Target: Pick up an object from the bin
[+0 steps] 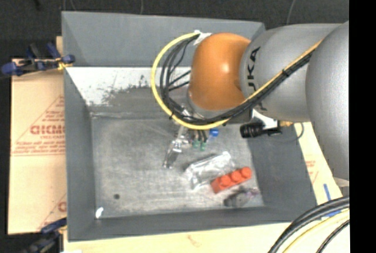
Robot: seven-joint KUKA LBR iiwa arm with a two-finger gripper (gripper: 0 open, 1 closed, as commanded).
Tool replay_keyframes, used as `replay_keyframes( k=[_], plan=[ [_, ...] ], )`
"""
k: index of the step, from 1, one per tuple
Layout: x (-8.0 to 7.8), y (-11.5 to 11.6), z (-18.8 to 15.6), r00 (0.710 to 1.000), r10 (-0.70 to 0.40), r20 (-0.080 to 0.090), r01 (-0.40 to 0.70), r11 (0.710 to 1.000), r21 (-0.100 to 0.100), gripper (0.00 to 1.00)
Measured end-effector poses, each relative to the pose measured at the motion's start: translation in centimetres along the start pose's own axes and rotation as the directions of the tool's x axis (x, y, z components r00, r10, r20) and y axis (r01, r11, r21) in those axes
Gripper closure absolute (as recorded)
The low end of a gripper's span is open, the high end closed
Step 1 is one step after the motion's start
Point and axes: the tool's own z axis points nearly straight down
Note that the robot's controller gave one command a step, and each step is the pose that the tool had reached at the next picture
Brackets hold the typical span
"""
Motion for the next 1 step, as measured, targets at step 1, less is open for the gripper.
replay_keyframes(
  k=[1],
  plan=[
    [6.15,-6.32,5.23,0.988,0.153,-0.004,-0.153,0.988,-0.002,0.00]
  ],
)
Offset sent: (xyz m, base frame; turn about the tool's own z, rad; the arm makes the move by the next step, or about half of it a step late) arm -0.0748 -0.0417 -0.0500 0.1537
